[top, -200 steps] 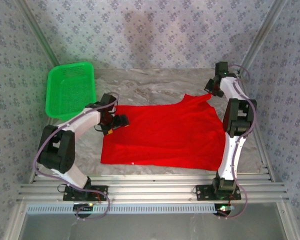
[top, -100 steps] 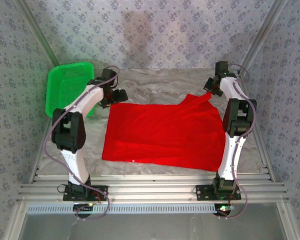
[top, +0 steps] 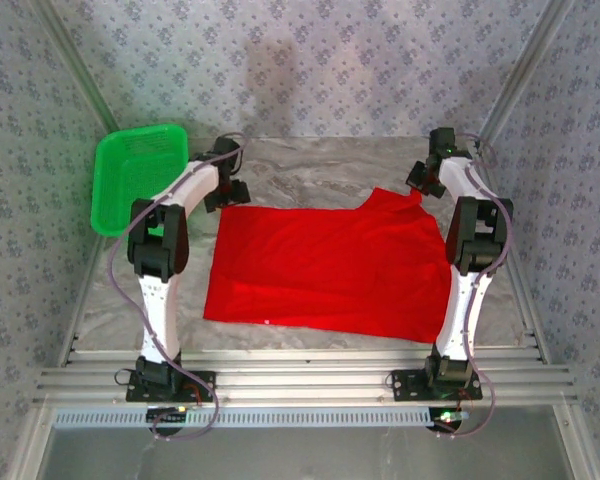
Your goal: Fold and stack the t-shirts
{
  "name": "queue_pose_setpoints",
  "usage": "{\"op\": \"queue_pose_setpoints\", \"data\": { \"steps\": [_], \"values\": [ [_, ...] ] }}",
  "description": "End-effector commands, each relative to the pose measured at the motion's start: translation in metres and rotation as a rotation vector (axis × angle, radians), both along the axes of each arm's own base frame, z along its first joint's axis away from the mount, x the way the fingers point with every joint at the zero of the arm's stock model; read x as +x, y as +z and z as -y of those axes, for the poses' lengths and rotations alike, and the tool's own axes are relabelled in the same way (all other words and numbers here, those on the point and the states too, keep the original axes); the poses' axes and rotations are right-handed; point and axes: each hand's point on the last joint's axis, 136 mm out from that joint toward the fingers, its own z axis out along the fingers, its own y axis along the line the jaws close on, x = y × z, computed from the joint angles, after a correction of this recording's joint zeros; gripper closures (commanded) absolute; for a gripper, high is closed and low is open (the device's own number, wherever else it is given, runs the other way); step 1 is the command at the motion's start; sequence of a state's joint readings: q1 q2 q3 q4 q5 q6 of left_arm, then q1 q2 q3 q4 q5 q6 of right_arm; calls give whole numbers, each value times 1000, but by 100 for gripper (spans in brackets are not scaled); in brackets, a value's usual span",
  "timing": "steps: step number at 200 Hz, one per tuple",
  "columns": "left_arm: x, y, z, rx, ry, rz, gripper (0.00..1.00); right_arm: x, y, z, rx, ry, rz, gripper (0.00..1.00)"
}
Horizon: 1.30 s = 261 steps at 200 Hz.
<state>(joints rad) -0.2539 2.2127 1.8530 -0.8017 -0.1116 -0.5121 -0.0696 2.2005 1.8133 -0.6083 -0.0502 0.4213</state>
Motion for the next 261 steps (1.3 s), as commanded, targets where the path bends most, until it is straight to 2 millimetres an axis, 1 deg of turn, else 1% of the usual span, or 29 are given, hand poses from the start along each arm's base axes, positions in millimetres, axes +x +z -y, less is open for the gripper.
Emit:
{"op": "queue_pose_setpoints", "data": {
  "steps": [1, 11, 26, 44, 46, 49, 77, 95, 150, 182, 212, 233, 247, 261],
  "values": [
    [10, 2, -12, 36, 15, 1, 29, -2, 19, -5, 8, 26, 30, 100],
    [12, -1, -13, 33, 22, -1, 32, -3, 17, -5, 10, 27, 25, 100],
    [15, -6, -11, 4, 30, -8, 34, -4, 15, -6, 10, 26, 19, 100],
    [14, -17, -9, -6, 26, -30, 35, -4, 14, -6, 10, 30, 16, 100],
    [19, -11, -8, -11, 26, -11, 35, -5, 13, -6, 10, 30, 15, 100],
    [21, -10, -7, -14, 25, -7, 35, -4, 14, -6, 9, 30, 16, 100],
    [25, -16, -2, -31, 14, -19, 36, -4, 13, -6, 8, 32, 14, 100],
    [23, -20, 0, -43, 10, -35, 36, -4, 12, -6, 6, 33, 10, 100],
    [13, -30, -4, -31, 22, -96, 39, -5, 9, -7, 3, 35, 2, 100],
    [7, -30, -6, -21, 20, -125, 42, -5, 8, -7, 3, 35, -4, 100],
    [6, -34, -8, -4, 16, -140, 43, -5, 6, -7, 4, 35, -7, 100],
    [10, -38, -7, -3, 11, -139, 44, -5, 7, -7, 0, 35, -6, 100],
    [15, -38, -6, -7, 4, -131, 48, -5, 7, -7, 0, 37, -7, 100],
    [19, -39, -3, -14, -1, -133, 54, -6, 8, -8, 0, 39, -10, 100]
  ]
}}
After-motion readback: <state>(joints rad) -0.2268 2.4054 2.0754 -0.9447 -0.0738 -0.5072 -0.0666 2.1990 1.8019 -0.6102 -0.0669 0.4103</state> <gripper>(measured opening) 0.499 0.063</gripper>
